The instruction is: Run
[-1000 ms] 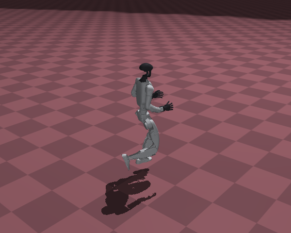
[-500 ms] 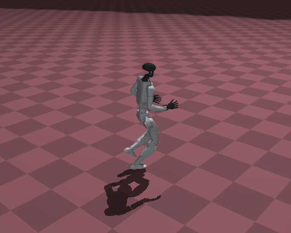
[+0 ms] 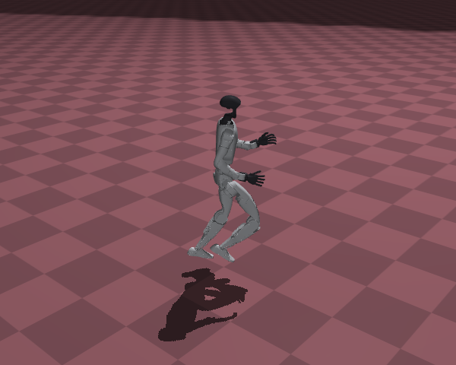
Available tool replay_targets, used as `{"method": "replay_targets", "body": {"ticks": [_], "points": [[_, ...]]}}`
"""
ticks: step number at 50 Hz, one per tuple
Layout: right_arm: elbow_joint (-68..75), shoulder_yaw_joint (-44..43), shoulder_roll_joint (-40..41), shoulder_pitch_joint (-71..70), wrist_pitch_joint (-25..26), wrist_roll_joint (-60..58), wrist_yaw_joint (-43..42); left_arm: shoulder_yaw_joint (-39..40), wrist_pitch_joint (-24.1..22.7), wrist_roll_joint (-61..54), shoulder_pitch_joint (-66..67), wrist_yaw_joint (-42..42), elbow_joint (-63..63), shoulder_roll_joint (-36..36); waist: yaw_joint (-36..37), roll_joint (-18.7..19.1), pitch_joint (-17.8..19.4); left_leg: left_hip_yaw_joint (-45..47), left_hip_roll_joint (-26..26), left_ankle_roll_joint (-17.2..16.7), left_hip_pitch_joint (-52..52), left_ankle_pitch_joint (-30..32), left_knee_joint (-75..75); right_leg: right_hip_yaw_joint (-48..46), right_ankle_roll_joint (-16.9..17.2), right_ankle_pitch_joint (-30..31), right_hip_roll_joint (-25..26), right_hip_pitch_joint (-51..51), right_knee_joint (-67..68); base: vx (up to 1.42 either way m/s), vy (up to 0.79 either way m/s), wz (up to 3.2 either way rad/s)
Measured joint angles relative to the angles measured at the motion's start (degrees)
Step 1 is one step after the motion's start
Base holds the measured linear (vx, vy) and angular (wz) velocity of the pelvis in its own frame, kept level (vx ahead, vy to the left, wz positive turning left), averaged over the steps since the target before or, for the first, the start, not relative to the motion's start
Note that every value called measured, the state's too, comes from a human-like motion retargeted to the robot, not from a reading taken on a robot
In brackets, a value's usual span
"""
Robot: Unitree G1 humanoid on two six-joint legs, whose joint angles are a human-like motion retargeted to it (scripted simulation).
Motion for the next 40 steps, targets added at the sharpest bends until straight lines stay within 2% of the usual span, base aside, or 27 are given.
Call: {"method": "replay_targets", "body": {"ticks": [3, 5, 6, 8, 10, 13, 15, 17, 18, 20, 21, 23, 25, 27, 28, 30, 33, 35, 37, 40], "points": [[-0.89, -0.02, -0.46, 2.94, -0.89, 1.6, 0.46, -3.63, -2.71, -0.71, 2.48, -4.33, -2.42, -0.48, -1.59, 3.7, -1.11, -0.54, 4.84, -7.99, 4.24, 17.79, 0.89, -2.97, 3.24, 4.04, 8.29, 0.0, -21.8, 0.01, -0.12, -0.38], [-1.23, -0.3, -0.12, 4.22, -1.4, 2.16, 0.73, -6.39, -3.51, -1.26, 4.39, -7.54, -2.93, -0.15, -0.8, 6.64, -1.6, -0.65, 8.96, -11.24, 4.02, 24.23, 7.31, -3.94, 5.88, 8.54, 15.22, 1.53, -37.14, -0.03, -0.08, -0.65], [-1.53, -0.09, -0.07, 4.11, -1.61, 1.92, 0.3, -7.19, -3.46, -1.65, 5.4, -8.6, -2.88, 0.07, -0.18, 8.03, -1.74, -0.35, 11.22, -11.39, 3.14, 24.85, 11.84, -4.43, 6.07, 10.4, 17.91, 2.67, -42.3, -0.03, -0.06, -0.67], [-2.24, 0.51, -0.13, 3.25, -2.0, 1.13, -0.7, -8.26, -2.86, -2.11, 7.68, -9.9, -2.33, 0.35, 1.17, 9.35, -1.58, 0.95, 14.7, -10.17, 1.84, 23.88, 21.31, -4.77, 5.24, 10.45, 20.98, 4.19, -45.43, -0.02, -0.06, -0.55], [-2.93, 1.02, -0.59, 0.94, -2.03, -0.04, -1.9, -7.99, -1.56, -2.73, 10.07, -10.46, -0.95, 0.64, 2.55, 9.72, -0.62, 2.09, 18.02, -7.74, -0.07, 20.3, 31.85, -4.74, 2.04, 5.22, 22.27, 5.94, -42.37, -0.01, -0.06, -0.37], [-2.8, 1.06, -1.54, -5.28, -0.52, -3.0, -4.47, -5.36, 1.43, -2.89, 13.94, -9.28, 3.12, 0.63, 5.08, 9.3, 2.74, 2.47, 22.61, -2.67, -5.3, 11.16, 47.49, -3.81, -5.26, -9.22, 22.52, 8.98, -31.54, -0.01, -0.07, -0.25], [-1.94, 0.88, -2.21, -10.31, 0.75, -5.37, -6.21, -3.16, 3.43, -2.32, 16.64, -7.97, 6.7, 0.21, 7.54, 8.5, 5.14, 2.79, 24.48, 1.34, -10.85, 2.99, 55.1, -2.69, -8.32, -17.73, 22.01, 12.24, -26.81, -0.01, -0.03, -0.1], [-1.37, 1.16, -2.24, -14.77, 1.27, -6.3, -7.04, -0.54, 4.65, -2.11, 19.56, -8.52, 9.16, -0.4, 9.8, 6.66, 5.82, 3.82, 22.84, 4.1, -18.08, -2.29, 55.44, -1.46, -7.89, -20.42, 20.08, 17.08, -27.01, 0.0, 0.0, 0.0], [-1.95, 1.4, -2.05, -15.76, 1.02, -5.77, -6.71, 0.71, 4.71, -2.1, 21.6, -9.33, 9.4, -0.22, 10.77, 5.46, 5.48, 4.86, 21.24, 4.75, -21.21, -3.5, 52.79, -0.75, -6.49, -19.51, 18.95, 19.87, -28.54, 0.0, 0.0, 0.0], [-4.55, 1.71, -1.53, -15.04, -0.19, -3.57, -5.15, 2.51, 3.99, -2.24, 26.36, -11.51, 8.35, 0.76, 13.12, 3.42, 4.04, 7.63, 18.15, 4.35, -25.04, -3.74, 42.82, 0.76, -2.17, -13.51, 17.22, 25.8, -33.18, 0.03, 0.06, -0.03], [-5.95, 2.01, -1.22, -13.72, -0.91, -2.12, -3.98, 3.17, 3.26, -2.15, 28.71, -12.72, 7.58, 1.25, 14.12, 2.29, 2.96, 9.02, 16.15, 3.0, -25.42, -2.33, 34.98, 1.19, 0.85, -8.08, 16.01, 28.41, -35.41, 0.04, 0.07, -0.14], [-8.05, 2.84, -0.68, -11.22, -2.37, 0.19, -1.54, 4.52, 1.96, -1.89, 32.97, -15.01, 6.46, 1.87, 15.36, -0.28, 0.84, 11.31, 11.2, -0.64, -25.06, 3.75, 17.81, 1.58, 7.06, 4.25, 12.7, 32.12, -37.55, 0.02, 0.06, -0.09], [-9.0, 3.25, -0.44, -9.25, -3.49, 1.22, 0.89, 5.49, 1.16, -2.01, 36.05, -16.31, 5.86, 1.8, 15.25, -3.21, -1.01, 12.98, 5.09, -4.45, -23.02, 13.43, 0.04, 1.57, 11.81, 14.71, 8.21, 32.99, -34.63, -0.01, 0.05, 0.11], [-8.97, 3.14, -0.22, -7.95, -4.05, 1.36, 2.34, 5.63, 1.33, -2.42, 37.36, -15.96, 5.66, 1.33, 14.26, -5.7, -2.12, 13.27, -0.16, -5.72, -20.32, 20.11, -11.66, 1.26, 13.4, 19.04, 3.8, 32.49, -27.52, -0.01, 0.03, 0.08], [-8.88, 3.28, 0.05, -7.38, -4.19, 1.07, 2.61, 5.39, 1.39, -2.25, 37.52, -15.44, 5.63, 1.22, 13.61, -6.4, -2.21, 12.91, -1.45, -5.53, -20.14, 20.83, -11.68, 0.93, 13.37, 20.22, 2.26, 32.53, -23.36, 0.0, 0.0, 0.0], [-7.76, 3.62, 0.61, -6.54, -4.06, 0.29, 2.72, 4.61, 1.77, -1.42, 36.58, -13.74, 5.82, 1.49, 12.34, -7.86, -2.13, 11.78, -3.65, -3.01, -19.16, 18.81, -9.02, 0.84, 11.91, 19.59, -1.21, 31.99, -14.17, 0.0, 0.02, -0.15], [-2.61, 3.62, 2.25, -6.23, -1.76, -1.85, 0.93, 3.04, 2.68, 1.53, 30.27, -8.42, 7.58, 2.38, 10.32, -9.82, -0.01, 9.81, -5.67, 5.5, -18.15, 1.88, 4.41, 2.05, 8.64, 14.47, -6.18, 28.96, 1.37, -0.01, 0.05, -0.46], [3.16, 3.15, 3.89, -6.7, 0.53, -3.93, -1.48, 2.08, 3.78, 4.84, 22.88, -3.51, 10.22, 2.69, 8.66, -10.17, 2.12, 8.37, -5.94, 10.0, -17.49, -8.36, 12.48, 2.95, 5.91, 10.08, -8.17, 24.65, 10.33, -0.04, 0.05, -0.45], [10.85, 2.21, 5.67, -8.94, 2.26, -5.3, -4.06, 1.06, 5.25, 7.51, 12.24, 1.42, 14.41, 1.64, 7.46, -8.16, 3.71, 6.3, -4.29, 10.68, -15.58, -12.59, 14.51, 3.82, 3.68, 6.89, -6.84, 17.25, 14.64, -0.05, 0.05, -0.43], [17.92, 1.3, 5.62, -8.43, 3.65, -3.91, -4.63, 1.33, 5.95, 7.2, 3.84, 3.12, 15.69, -0.86, 4.35, -5.26, 3.57, 3.53, -2.61, 7.02, -8.11, -8.64, 8.07, 2.29, 1.43, 2.96, -5.49, 8.93, 11.83, -0.02, 0.0, -0.19]]}}
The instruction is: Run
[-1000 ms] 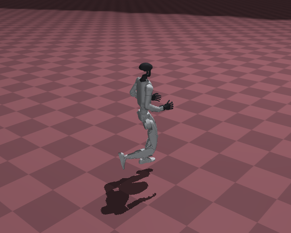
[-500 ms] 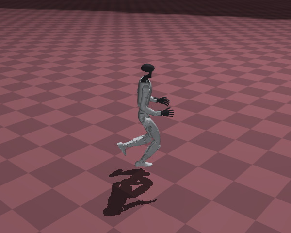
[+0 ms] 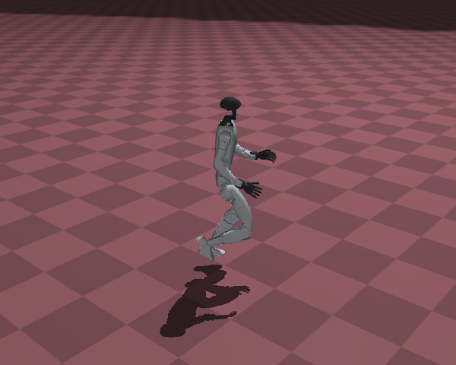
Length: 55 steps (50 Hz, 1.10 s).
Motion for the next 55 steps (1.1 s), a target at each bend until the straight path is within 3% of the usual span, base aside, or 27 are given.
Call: {"method": "replay_targets", "body": {"ticks": [3, 6, 10, 12, 14, 20, 23, 25, 30, 35, 38, 41, 45, 47, 50, 53, 55], "points": [[4.06, -0.4, -0.58, 1.79, 0.31, 2.02, 0.49, 0.19, -1.18, -0.94, -2.13, -1.99, -0.81, -1.77, -3.02, 2.39, -1.27, -1.46, 2.38, -6.75, 7.33, 12.72, -8.58, -3.35, 0.17, -0.62, 3.32, -3.56, -13.46, 0.0, -0.09, -0.08], [6.73, -0.92, -0.61, 3.95, 0.38, 3.29, 0.49, -1.5, -2.55, -0.76, -1.76, -4.91, -0.26, -2.52, -3.84, 4.84, -2.61, -2.1, 5.9, -12.81, 10.07, 25.64, -9.39, -5.78, 2.63, 2.06, 9.4, -3.19, -31.63, -0.01, -0.09, -0.18], [9.11, -1.8, 0.03, 5.87, 0.59, 3.64, 0.26, -4.83, -2.87, -0.73, 0.37, -9.61, 3.4, -2.37, -1.94, 9.9, -3.76, -2.02, 13.77, -16.84, 7.39, 32.93, 2.83, -8.36, 5.12, 8.95, 19.85, 1.11, -53.27, -0.03, -0.05, -0.47], [10.33, -1.92, 0.26, 5.71, 0.87, 3.24, -0.44, -5.7, -1.77, -0.83, 2.15, -11.68, 6.44, -2.21, -0.93, 11.46, -3.57, -1.48, 17.33, -15.74, 5.32, 31.98, 12.14, -8.97, 4.55, 9.97, 22.86, 3.86, -56.2, -0.01, -0.04, -0.42], [11.42, -2.19, 0.51, 4.79, 1.38, 2.74, -1.45, -6.03, -0.07, -0.46, 4.6, -12.96, 10.13, -2.27, 0.25, 12.07, -2.85, -0.52, 20.44, -13.3, 3.05, 29.89, 22.45, -8.72, 2.68, 7.11, 24.25, 6.45, -54.31, 0.0, -0.04, -0.37], [18.46, -3.49, 0.52, -3.8, 4.73, -0.61, -5.19, -4.44, 6.77, 2.58, 11.52, -14.41, 25.96, -3.1, 4.17, 12.39, 2.41, -1.4, 27.66, -4.14, -7.98, 16.63, 50.05, -5.71, -7.02, -15.58, 25.85, 13.67, -43.7, -0.01, -0.04, -0.4], [23.22, -2.88, 0.68, -9.03, 6.33, -2.48, -4.5, -4.26, 8.45, 5.26, 15.28, -17.77, 33.78, -4.3, 5.83, 11.54, 3.96, -1.2, 25.36, -1.83, -14.49, 12.76, 50.65, -4.13, -8.03, -20.82, 24.18, 15.83, -42.06, -0.02, 0.03, -0.52], [23.04, -1.81, 0.99, -9.31, 6.44, -2.62, -1.76, -4.73, 8.34, 6.19, 19.38, -21.94, 35.31, -3.68, 6.52, 10.78, 3.51, 0.37, 22.76, -1.42, -16.32, 12.34, 45.06, -2.63, -6.28, -18.54, 23.1, 18.14, -44.46, 0.0, 0.11, -0.63], [20.41, 0.62, 1.25, -5.2, 6.1, -0.28, 7.39, -6.95, 6.77, 6.57, 26.47, -31.37, 29.98, -0.24, 6.87, 8.8, 0.91, 3.59, 14.52, -4.16, -11.42, 16.08, 20.63, -0.69, 1.02, -0.43, 18.14, 20.32, -47.54, 0.01, 0.13, -0.83], [25.38, 1.17, 0.81, -2.66, 7.39, 2.25, 11.38, -8.8, 7.33, 4.69, 21.5, -30.68, 22.58, 2.9, 2.75, 4.75, -0.12, 3.82, 4.79, -6.71, -2.31, 22.0, 0.16, 1.17, 2.78, 7.55, 8.94, 10.86, -27.11, -0.03, 0.11, -0.47], [30.39, 0.6, -0.13, -1.88, 9.42, 3.14, 12.87, -8.73, 7.68, 2.82, 13.2, -25.86, 19.12, 5.31, -0.04, 3.01, 0.51, 2.01, 1.58, -4.75, 3.25, 17.41, -3.83, 2.01, 1.57, 6.88, 4.54, 4.24, -11.69, -0.01, 0.1, -0.32], [35.68, -1.07, -1.41, -2.06, 11.49, 3.27, 14.41, -7.49, 8.06, 0.91, 1.08, -19.97, 15.65, 8.12, -2.39, 1.25, 2.27, -0.04, -1.04, -1.32, 7.92, 7.39, -5.91, 3.68, 0.84, 4.97, 1.14, -3.4, 0.82, 0.0, 0.1, -0.33], [41.9, -4.52, -3.1, -3.12, 12.94, 4.29, 15.88, -5.4, 7.92, -0.93, -16.71, -12.51, 11.65, 9.35, -4.38, 0.34, 4.9, -2.24, -2.25, 0.3, 13.06, -0.14, -9.28, 3.56, 1.21, 3.46, 0.47, -10.7, 4.17, 0.01, 0.03, -0.2], [44.03, -5.91, -3.53, -3.36, 13.12, 6.65, 16.3, -4.84, 6.93, -2.72, -21.55, -11.33, 9.97, 7.63, -4.84, 0.96, 4.91, -2.89, -1.29, -1.94, 15.38, 3.38, -11.53, 1.0, 1.23, 2.89, 1.22, -10.82, -1.79, 0.02, -0.04, -0.03], [45.65, -6.7, -3.15, -2.99, 12.91, 10.26, 16.69, -5.39, 5.01, -5.37, -23.37, -12.74, 8.55, 3.9, -5.24, 2.26, 3.58, -2.67, 1.92, -7.62, 16.13, 14.66, -10.46, -3.78, 2.04, 3.2, 3.91, -7.12, -15.84, 0.03, -0.12, -0.01], [46.32, -6.57, -1.74, -2.81, 12.95, 12.03, 17.39, -7.93, 4.33, -6.27, -21.57, -17.16, 8.74, 0.64, -4.03, 4.41, 2.23, -1.98, 7.26, -12.54, 11.16, 23.86, 1.69, -7.97, 2.78, 2.9, 8.96, -1.25, -29.53, -0.01, -0.11, -0.08], [46.69, -6.13, -0.88, -3.86, 13.45, 12.18, 17.8, -9.85, 5.23, -7.04, -20.16, -20.44, 9.39, -1.15, -2.53, 6.58, 1.91, -1.03, 12.53, -14.02, 6.47, 27.34, 13.71, -10.62, 1.59, 0.34, 12.92, 2.85, -36.16, 0.0, -0.09, -0.19]]}}
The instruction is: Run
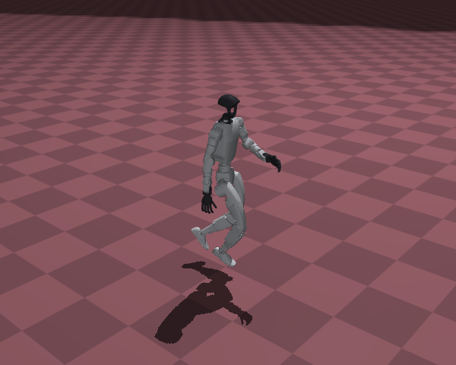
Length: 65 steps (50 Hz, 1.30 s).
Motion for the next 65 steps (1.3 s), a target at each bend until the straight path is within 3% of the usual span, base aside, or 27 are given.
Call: {"method": "replay_targets", "body": {"ticks": [3, 5, 10, 15, 19, 22, 25, 28, 32, 37, 45, 50, 54, 58, 61, 65], "points": [[0.43, 1.1, 0.48, -3.74, 0.97, -0.81, 0.08, -2.53, 2.5, 0.65, 2.14, -2.73, 3.85, -1.84, 3.18, 1.21, 0.74, 2.41, 7.38, 1.93, -6.54, -0.39, 17.17, -2.07, -3.5, -9.15, 2.87, 4.92, -3.17, 0.05, -0.09, -0.36], [0.92, 2.18, 0.45, -7.53, 1.61, -1.32, -0.12, -3.66, 4.58, 2.34, 3.69, -3.71, 8.95, -2.91, 5.59, 1.67, 1.76, 3.45, 12.09, 4.79, -11.33, -4.77, 26.41, -2.8, -5.26, -14.92, 4.3, 7.41, -4.25, 0.09, -0.09, -0.52], [-0.26, 5.4, 0.48, -17.62, 1.57, -0.23, 0.61, -4.24, 8.37, 9.54, 10.62, -7.37, 31.45, -5.69, 10.82, 2.19, 2.64, 5.73, 16.61, 8.92, -23.88, -16.26, 28.81, -0.73, -4.56, -17.93, 8.29, 13.27, -11.64, 0.2, -0.03, -0.74], [-13.5, 7.56, -0.96, -21.12, -1.58, 3.14, 2.67, -3.8, 8.98, 15.62, 24.48, -14.94, 47.31, -4.05, 12.68, 0.97, 1.76, 9.76, 12.59, 5.87, -27.63, -18.43, 7.4, 2.17, -1.08, -13.16, 8.82, 20.9, -19.96, 0.38, 0.05, -0.83], [-25.96, 7.72, -2.33, -22.29, -3.91, 6.94, 4.3, -3.35, 8.84, 19.19, 35.2, -22.17, 51.98, -2.54, 11.32, -1.49, 1.17, 11.13, 6.96, 4.64, -26.39, -17.62, -7.46, 4.67, 1.43, -11.91, 6.25, 22.85, -17.13, 0.47, 0.06, -0.58], [-31.4, 7.45, -2.04, -22.35, -5.37, 9.07, 4.56, -3.74, 8.97, 21.26, 40.19, -25.72, 53.7, -2.52, 9.4, -3.39, 1.16, 11.08, 4.38, 6.78, -25.34, -18.85, -6.99, 6.41, 3.11, -10.06, 3.49, 21.49, -6.76, 0.47, 0.06, -0.55], [-33.16, 7.13, -0.76, -21.36, -5.22, 9.91, 4.52, -4.23, 9.26, 23.76, 40.71, -26.97, 54.64, -2.43, 7.48, -6.31, 1.29, 12.27, 1.86, 10.71, -23.37, -22.29, -4.03, 6.73, 4.3, -1.34, -2.82, 17.22, 10.18, 0.46, 0.08, -0.64], [-29.01, 6.35, 1.71, -20.55, -3.51, 8.26, 3.5, -5.35, 9.71, 25.44, 36.03, -24.25, 54.83, -2.43, 5.46, -8.67, 1.23, 13.65, -0.71, 12.78, -20.63, -24.02, -4.82, 6.9, 2.5, 3.29, -9.85, 10.76, 23.35, 0.44, 0.09, -0.49], [-17.64, 6.22, 4.67, -18.74, -1.39, 4.26, 2.15, -5.59, 10.03, 22.84, 25.88, -16.68, 52.37, -2.87, 2.19, -9.51, 1.19, 12.88, -4.29, 10.92, -13.52, -21.79, -13.4, 5.12, -1.33, -1.14, -16.39, 3.98, 28.75, 0.41, 0.04, -0.21], [-5.34, 5.84, 5.47, -14.48, -0.22, 0.98, 1.26, -3.74, 7.89, 12.41, 12.08, -7.38, 42.94, -2.19, -1.22, -9.32, 1.45, 10.08, -7.17, 4.73, -3.22, -12.91, -26.75, 0.37, -2.77, -7.37, -18.94, -1.15, 21.89, 0.31, -0.05, 0.07], [0.26, 5.05, 3.71, -6.8, 0.48, 0.44, 0.88, -3.98, 1.33, 0.9, -5.63, 0.4, 19.54, 0.81, -2.0, -8.64, 2.17, 7.73, -7.19, -1.97, 6.76, -3.74, -34.44, -4.71, 0.47, -5.63, -15.49, -3.67, 4.4, 0.14, -0.06, -0.14], [-0.05, 4.3, 3.37, -4.55, 0.97, 2.8, 1.07, -4.88, -0.52, -2.15, -10.16, 0.42, 8.67, 1.61, -0.77, -6.89, 3.47, 7.91, -4.23, -4.25, 8.54, -3.31, -27.61, -7.33, 2.2, -3.34, -10.94, -0.77, -5.16, 0.08, -0.05, -0.43], [-0.36, 3.83, 3.9, -5.01, 1.45, 4.94, 0.9, -6.03, -0.31, -4.53, -8.88, -2.13, 3.72, 1.2, 0.84, -5.06, 4.67, 8.68, -0.19, -5.17, 6.99, -3.14, -14.35, -8.16, 1.02, -5.31, -7.5, 2.19, -7.16, 0.08, -0.05, -0.42], [-0.18, 4.32, 4.56, -8.28, 2.36, 5.57, -0.09, -7.24, 1.56, -6.14, -4.4, -4.95, 3.67, 0.26, 3.39, -2.57, 6.63, 7.59, 4.97, -6.24, 3.11, -0.58, 3.49, -7.75, -2.86, -11.23, -3.62, 4.58, -4.67, 0.11, -0.04, -0.49], [0.54, 5.17, 4.67, -13.16, 3.08, 5.35, -2.23, -7.16, 3.63, -5.07, -0.05, -5.73, 9.41, -0.73, 5.66, -0.6, 8.42, 5.98, 10.08, -4.72, -1.83, -0.81, 16.7, -6.56, -5.5, -15.39, -0.1, 4.95, -2.65, 0.14, -0.03, -0.66], [0.23, 6.62, 5.0, -19.81, 2.32, 6.01, -6.4, -5.9, 6.24, -0.6, 7.05, -6.36, 24.92, -2.76, 8.81, 0.66, 9.65, 3.45, 17.33, 1.44, -10.43, -5.42, 30.03, -3.91, -6.58, -16.87, 4.39, 5.16, -3.28, 0.18, -0.04, -0.84]]}}
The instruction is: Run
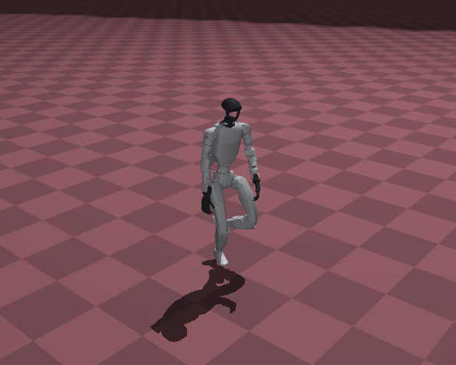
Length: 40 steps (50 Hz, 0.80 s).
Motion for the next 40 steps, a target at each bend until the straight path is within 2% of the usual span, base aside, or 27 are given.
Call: {"method": "replay_targets", "body": {"ticks": [5, 9, 12, 15, 20, 23, 25, 27, 30, 33, 36, 40], "points": [[-11.81, 1.66, -0.79, -1.73, -4.55, 3.56, -3.55, 1.89, 1.82, 6.9, 12.84, -2.63, 16.95, -0.3, 2.41, -1.13, -0.55, -1.53, 3.1, 5.89, -11.21, -8.31, 4.09, 5.43, 1.76, 3.47, 3.87, 3.12, -7.56, 0.23, -0.01, -0.81], [-26.53, 1.82, -2.98, 0.02, -9.0, 7.36, -3.67, 2.97, 1.05, 12.06, 23.41, -6.81, 20.61, 0.7, 2.98, -1.85, -0.97, 0.48, 1.52, 6.35, -18.0, -11.2, -1.05, 8.6, 3.99, 5.8, 4.77, 5.52, -10.85, 0.29, 0.01, -0.58], [-35.62, 1.39, -4.47, 1.31, -11.08, 9.4, -2.2, 3.73, 0.47, 14.19, 30.09, -10.07, 20.75, 1.02, 2.7, -1.91, -0.99, 3.01, 0.01, 4.75, -20.79, -10.56, -8.94, 9.35, 4.47, 4.85, 4.61, 6.68, -10.53, 0.32, 0.01, -0.38], [-41.93, 1.03, -5.61, 2.58, -11.74, 10.45, -0.19, 4.01, 0.05, 15.73, 35.17, -13.12, 20.26, 0.85, 1.59, -1.99, -1.36, 5.39, -2.36, 1.53, -21.65, -7.66, -19.57, 9.45, 4.05, 1.89, 3.76, 6.93, -8.07, 0.35, 0.01, -0.18], [-45.24, 0.53, -5.79, 5.11, -10.77, 8.77, 3.3, 3.35, 0.54, 17.08, 38.92, -16.88, 18.67, 0.53, -2.69, -4.68, -3.74, 8.99, -9.91, -5.04, -18.64, 2.47, -42.87, 8.02, 3.51, -3.2, -1.29, 5.93, -1.36, 0.37, 0.03, 0.1], [-43.16, 0.6, -5.36, 6.36, -9.56, 6.69, 5.28, 2.56, 1.15, 17.12, 37.69, -17.65, 17.92, 0.67, -5.99, -7.82, -5.84, 10.85, -15.53, -7.26, -13.91, 9.44, -56.18, 6.78, 3.63, -6.19, -6.41, 4.33, 4.91, 0.4, 0.04, 0.15], [-41.0, 1.05, -4.95, 7.54, -8.69, 5.47, 5.99, 2.19, 1.37, 16.89, 36.13, -17.09, 17.86, 0.77, -7.6, -9.18, -6.91, 11.58, -16.59, -7.19, -12.79, 9.73, -56.96, 5.51, 3.51, -7.8, -9.03, 3.38, 10.4, 0.4, 0.05, -0.1], [-37.41, 1.28, -4.65, 8.0, -7.68, 4.56, 6.58, 2.11, 1.7, 15.78, 33.17, -15.66, 18.02, 1.31, -8.68, -10.33, -7.83, 12.15, -17.51, -5.71, -11.11, 7.17, -57.58, 4.7, 3.73, -7.65, -11.79, 2.1, 16.41, 0.4, 0.06, -0.26], [-30.28, 1.36, -4.16, 7.9, -6.03, 3.66, 6.89, 2.49, 2.11, 12.55, 26.87, -11.73, 18.71, 2.43, -9.57, -12.22, -8.38, 12.7, -19.47, -1.86, -8.27, -0.09, -58.48, 4.14, 4.63, -1.73, -17.88, -0.23, 26.42, 0.39, 0.08, -0.29], [-21.74, 0.11, -3.41, 6.41, -5.0, 3.02, 6.84, 3.72, 1.68, 7.02, 17.64, -5.49, 19.43, 3.64, -10.25, -14.24, -7.23, 12.78, -22.96, 1.43, -4.61, -4.98, -61.51, 6.92, 6.5, 5.65, -22.86, -4.8, 34.24, 0.37, 0.11, 0.06], [-15.62, -1.13, -3.67, 6.1, -4.27, 1.62, 7.08, 5.75, 0.73, 0.49, 8.83, -0.14, 17.79, 4.79, -11.25, -15.38, -6.27, 11.53, -26.55, 2.47, -0.38, -5.0, -67.54, 9.06, 7.63, 9.86, -26.66, -9.06, 37.33, 0.36, 0.08, 0.37], [-12.68, -2.3, -5.07, 7.81, -4.22, -1.09, 7.15, 8.8, -1.58, -6.88, -0.4, 5.73, 11.94, 6.6, -12.21, -15.73, -5.61, 8.88, -29.9, 2.07, 6.1, -2.68, -76.71, 9.69, 8.23, 10.16, -28.89, -12.32, 35.1, 0.35, 0.03, 0.46]]}}
